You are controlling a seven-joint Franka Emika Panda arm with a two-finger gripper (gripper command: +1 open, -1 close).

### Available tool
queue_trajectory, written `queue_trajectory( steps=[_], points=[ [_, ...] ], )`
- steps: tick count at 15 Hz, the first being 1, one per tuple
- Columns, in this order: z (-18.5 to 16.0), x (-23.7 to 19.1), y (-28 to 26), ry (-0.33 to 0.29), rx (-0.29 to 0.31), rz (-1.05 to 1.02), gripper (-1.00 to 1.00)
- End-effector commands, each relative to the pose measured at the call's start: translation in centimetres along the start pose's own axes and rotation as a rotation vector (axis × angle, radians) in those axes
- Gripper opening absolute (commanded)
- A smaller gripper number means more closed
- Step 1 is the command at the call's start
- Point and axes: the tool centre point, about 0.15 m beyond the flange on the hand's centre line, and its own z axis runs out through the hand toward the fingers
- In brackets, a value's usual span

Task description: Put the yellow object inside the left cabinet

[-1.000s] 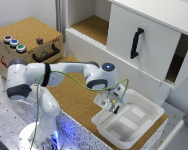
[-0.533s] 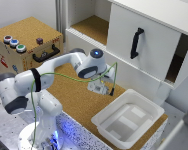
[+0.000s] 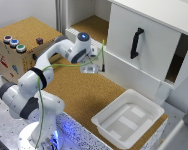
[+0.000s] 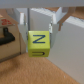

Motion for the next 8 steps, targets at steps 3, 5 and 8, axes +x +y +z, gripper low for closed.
queue_trajectory(
  steps=[3,5,8],
  points=[
    [5.1,16.9,1.4,-0.029,-0.039,-0.054,-1.00],
    [7.1,20.8,2.8,-0.032,-0.020,0.000,-1.00],
    [9.0,25.5,4.5,-0.041,-0.016,0.082,-1.00]
  ],
)
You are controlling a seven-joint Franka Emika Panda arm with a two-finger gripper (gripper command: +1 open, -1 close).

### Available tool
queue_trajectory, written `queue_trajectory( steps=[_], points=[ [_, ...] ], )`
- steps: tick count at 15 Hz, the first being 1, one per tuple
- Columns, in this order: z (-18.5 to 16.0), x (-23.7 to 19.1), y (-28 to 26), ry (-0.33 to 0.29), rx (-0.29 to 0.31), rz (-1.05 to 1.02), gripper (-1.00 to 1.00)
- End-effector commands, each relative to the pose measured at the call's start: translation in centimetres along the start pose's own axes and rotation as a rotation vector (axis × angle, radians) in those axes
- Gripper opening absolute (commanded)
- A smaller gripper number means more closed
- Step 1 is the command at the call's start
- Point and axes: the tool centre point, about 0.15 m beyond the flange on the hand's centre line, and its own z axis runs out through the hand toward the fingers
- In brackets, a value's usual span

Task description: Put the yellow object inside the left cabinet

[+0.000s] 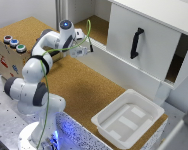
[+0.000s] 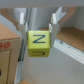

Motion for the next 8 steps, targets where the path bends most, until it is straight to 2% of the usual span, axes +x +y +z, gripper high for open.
queue_trajectory(
  steps=[1,4,5,7,8],
  points=[
    [6.7,12.1,4.3,-0.142,0.092,0.119,-1.00],
    [8.1,14.6,6.7,-0.138,0.039,0.251,-1.00],
    [9.1,14.7,7.6,-0.145,0.044,0.308,-1.00],
    [10.4,14.4,9.4,-0.169,-0.002,0.377,-1.00],
    [11.1,13.9,10.3,-0.184,-0.001,0.422,-1.00]
  ],
)
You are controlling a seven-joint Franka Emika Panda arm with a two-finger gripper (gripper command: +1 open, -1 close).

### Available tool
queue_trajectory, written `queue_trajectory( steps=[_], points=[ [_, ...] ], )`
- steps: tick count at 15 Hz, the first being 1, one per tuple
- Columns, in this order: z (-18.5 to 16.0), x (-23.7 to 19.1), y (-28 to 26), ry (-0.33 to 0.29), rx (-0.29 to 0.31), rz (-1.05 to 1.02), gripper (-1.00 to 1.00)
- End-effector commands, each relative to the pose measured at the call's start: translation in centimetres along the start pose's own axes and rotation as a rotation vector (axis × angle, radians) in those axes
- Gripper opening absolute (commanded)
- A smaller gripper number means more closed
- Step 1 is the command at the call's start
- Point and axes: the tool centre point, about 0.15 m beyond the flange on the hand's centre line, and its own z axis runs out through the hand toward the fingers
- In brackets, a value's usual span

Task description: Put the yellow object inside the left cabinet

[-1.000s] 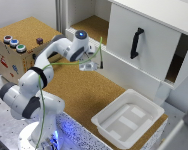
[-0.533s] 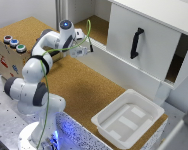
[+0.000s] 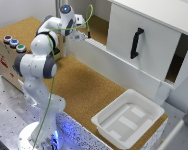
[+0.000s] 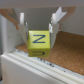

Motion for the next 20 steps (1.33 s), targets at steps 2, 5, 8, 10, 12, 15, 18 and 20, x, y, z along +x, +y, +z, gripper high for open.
queue_trajectory(
  steps=[2,5,8,10,12,15,18,20],
  points=[
    [5.5,3.5,6.0,-0.172,-0.031,0.239,-1.00],
    [7.0,3.6,7.0,-0.199,-0.111,0.263,-1.00],
    [8.8,2.8,7.5,-0.234,-0.181,0.289,-1.00],
    [9.4,2.1,7.9,-0.251,-0.225,0.356,1.00],
    [8.2,1.8,7.5,-0.194,-0.250,0.371,1.00],
    [4.4,1.4,7.0,-0.076,-0.238,0.354,1.00],
    [0.5,-0.5,6.2,0.002,-0.242,0.295,1.00],
    [-2.4,-2.5,5.1,0.046,-0.229,0.273,1.00]
  ],
)
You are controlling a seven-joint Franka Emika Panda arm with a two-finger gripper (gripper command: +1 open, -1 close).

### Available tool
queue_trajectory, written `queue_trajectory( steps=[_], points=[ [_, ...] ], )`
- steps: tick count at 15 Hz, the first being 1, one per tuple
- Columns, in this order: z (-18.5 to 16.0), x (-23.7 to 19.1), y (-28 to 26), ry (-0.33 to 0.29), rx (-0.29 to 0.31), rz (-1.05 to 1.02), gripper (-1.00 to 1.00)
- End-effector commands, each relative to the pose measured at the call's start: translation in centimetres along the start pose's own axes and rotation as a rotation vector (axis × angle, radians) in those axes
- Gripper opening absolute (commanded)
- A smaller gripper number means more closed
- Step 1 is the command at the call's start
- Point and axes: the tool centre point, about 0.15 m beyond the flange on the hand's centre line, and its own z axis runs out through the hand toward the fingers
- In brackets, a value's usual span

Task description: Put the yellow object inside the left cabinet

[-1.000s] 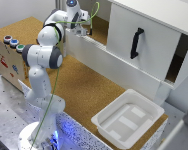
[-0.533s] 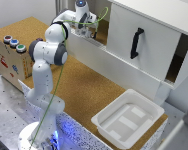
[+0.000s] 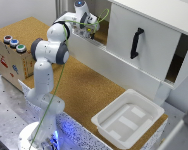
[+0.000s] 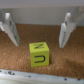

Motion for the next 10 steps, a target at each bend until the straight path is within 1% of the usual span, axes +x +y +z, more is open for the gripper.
queue_trajectory(
  steps=[1,3,4,5,7,8,10],
  points=[
    [-7.8,-6.5,-0.3,0.111,-0.013,-0.051,1.00],
    [-9.6,-9.5,0.3,0.047,0.071,-0.062,1.00],
    [-10.3,-12.1,0.2,-0.014,0.107,-0.095,1.00],
    [-11.4,-14.5,0.4,-0.034,0.110,-0.103,1.00],
    [-12.8,-18.9,1.0,-0.111,0.121,-0.150,1.00],
    [-13.1,-20.6,1.8,-0.149,0.143,-0.143,1.00],
    [-13.5,-23.4,4.1,-0.202,0.151,-0.120,1.00]
  ],
)
